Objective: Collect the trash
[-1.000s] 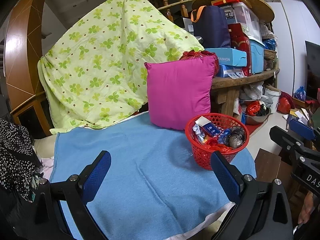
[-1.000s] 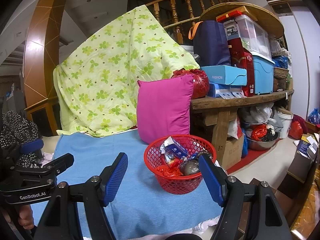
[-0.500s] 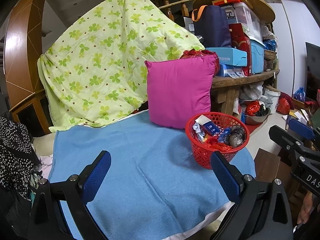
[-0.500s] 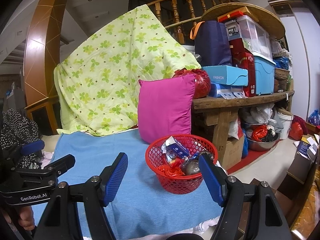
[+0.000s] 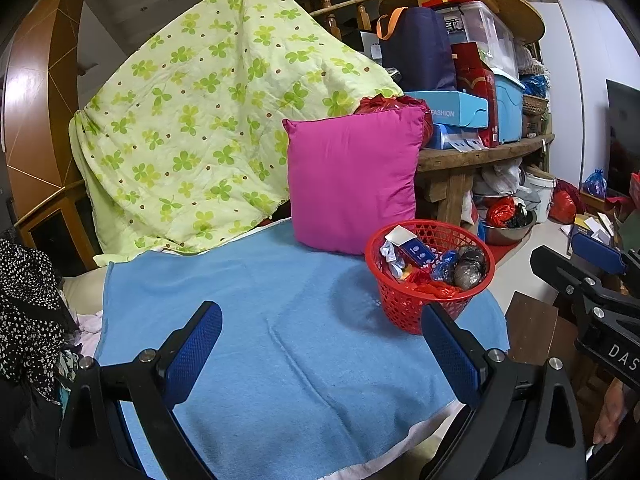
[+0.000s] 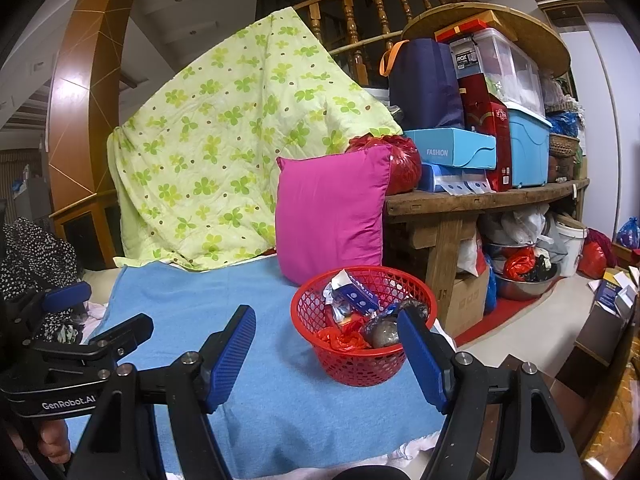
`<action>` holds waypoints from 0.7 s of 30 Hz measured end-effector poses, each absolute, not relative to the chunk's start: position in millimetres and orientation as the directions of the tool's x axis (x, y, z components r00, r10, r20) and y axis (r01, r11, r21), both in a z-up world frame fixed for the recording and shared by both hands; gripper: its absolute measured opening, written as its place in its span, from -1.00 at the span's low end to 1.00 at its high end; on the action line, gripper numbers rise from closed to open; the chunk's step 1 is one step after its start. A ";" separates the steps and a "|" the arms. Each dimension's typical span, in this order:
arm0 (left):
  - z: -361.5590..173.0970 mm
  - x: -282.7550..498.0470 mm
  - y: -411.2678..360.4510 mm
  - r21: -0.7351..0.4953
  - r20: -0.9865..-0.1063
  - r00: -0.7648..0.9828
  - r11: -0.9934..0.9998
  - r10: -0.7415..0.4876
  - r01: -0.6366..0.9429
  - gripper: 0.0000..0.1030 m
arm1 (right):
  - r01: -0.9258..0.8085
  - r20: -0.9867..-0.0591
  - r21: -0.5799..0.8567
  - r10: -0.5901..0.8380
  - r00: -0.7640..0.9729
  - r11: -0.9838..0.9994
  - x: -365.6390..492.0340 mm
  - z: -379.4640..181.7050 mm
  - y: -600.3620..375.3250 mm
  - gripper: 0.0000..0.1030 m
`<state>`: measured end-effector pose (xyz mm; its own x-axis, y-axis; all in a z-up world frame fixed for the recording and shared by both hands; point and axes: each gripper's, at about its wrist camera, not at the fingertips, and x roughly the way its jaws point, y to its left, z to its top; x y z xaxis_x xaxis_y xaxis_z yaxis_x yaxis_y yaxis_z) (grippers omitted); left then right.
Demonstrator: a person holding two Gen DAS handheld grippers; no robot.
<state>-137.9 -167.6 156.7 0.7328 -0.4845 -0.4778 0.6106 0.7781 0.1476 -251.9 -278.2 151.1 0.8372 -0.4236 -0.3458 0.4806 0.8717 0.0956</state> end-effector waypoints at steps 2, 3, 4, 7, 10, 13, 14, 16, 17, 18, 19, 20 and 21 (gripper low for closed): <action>156.2 -137.8 -167.3 0.145 -0.479 0.730 0.776 -0.487 0.613 0.93 | 0.481 -0.346 0.096 -0.424 0.837 0.871 -251.9 151.0 -278.2 0.49; 156.1 -137.9 -167.4 0.145 -0.479 0.730 0.777 -0.487 0.613 0.93 | 0.480 -0.346 0.097 -0.423 0.837 0.872 -251.8 150.9 -278.1 0.49; 156.5 -137.7 -167.4 0.147 -0.479 0.732 0.778 -0.485 0.611 0.93 | 0.481 -0.346 0.096 -0.424 0.837 0.872 -251.9 151.3 -278.0 0.49; 156.1 -137.6 -167.1 0.145 -0.479 0.731 0.778 -0.485 0.611 0.93 | 0.481 -0.347 0.097 -0.423 0.837 0.872 -251.7 151.3 -277.8 0.49; 154.7 -136.3 -165.9 0.140 -0.480 0.731 0.779 -0.486 0.611 0.93 | 0.478 -0.349 0.097 -0.420 0.838 0.873 -250.1 147.6 -276.2 0.49; 154.3 -134.8 -164.9 0.141 -0.479 0.732 0.780 -0.485 0.609 0.93 | 0.475 -0.351 0.092 -0.418 0.838 0.875 -247.0 143.1 -275.7 0.49; 154.2 -134.8 -164.7 0.140 -0.479 0.731 0.779 -0.487 0.611 0.93 | 0.474 -0.352 0.090 -0.417 0.838 0.876 -246.6 141.9 -275.0 0.49; 154.0 -135.0 -165.2 0.141 -0.479 0.732 0.780 -0.485 0.610 0.93 | 0.472 -0.353 0.087 -0.416 0.838 0.877 -244.7 142.8 -276.8 0.49; 154.2 -134.9 -165.1 0.141 -0.479 0.732 0.781 -0.485 0.609 0.93 | 0.472 -0.354 0.086 -0.416 0.838 0.877 -244.4 143.1 -276.7 0.49; 154.2 -134.9 -164.9 0.139 -0.479 0.731 0.780 -0.486 0.610 0.93 | 0.472 -0.354 0.087 -0.416 0.838 0.877 -244.4 143.4 -276.6 0.49; 154.0 -135.0 -165.1 0.139 -0.479 0.730 0.779 -0.487 0.611 0.93 | 0.473 -0.354 0.086 -0.417 0.838 0.877 -244.4 143.4 -276.4 0.49; 153.8 -133.9 -164.1 0.139 -0.480 0.729 0.778 -0.488 0.612 0.93 | 0.473 -0.354 0.086 -0.417 0.838 0.877 -244.3 143.3 -276.3 0.49; 153.9 -133.9 -164.3 0.139 -0.479 0.730 0.779 -0.487 0.611 0.93 | 0.472 -0.354 0.086 -0.416 0.838 0.877 -244.3 143.4 -276.2 0.49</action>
<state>-133.9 -164.3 153.9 0.7303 -0.4867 -0.4794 0.6109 0.7794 0.1393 -244.3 -276.2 143.4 0.8376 -0.4164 -0.3536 0.4724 0.8772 0.0861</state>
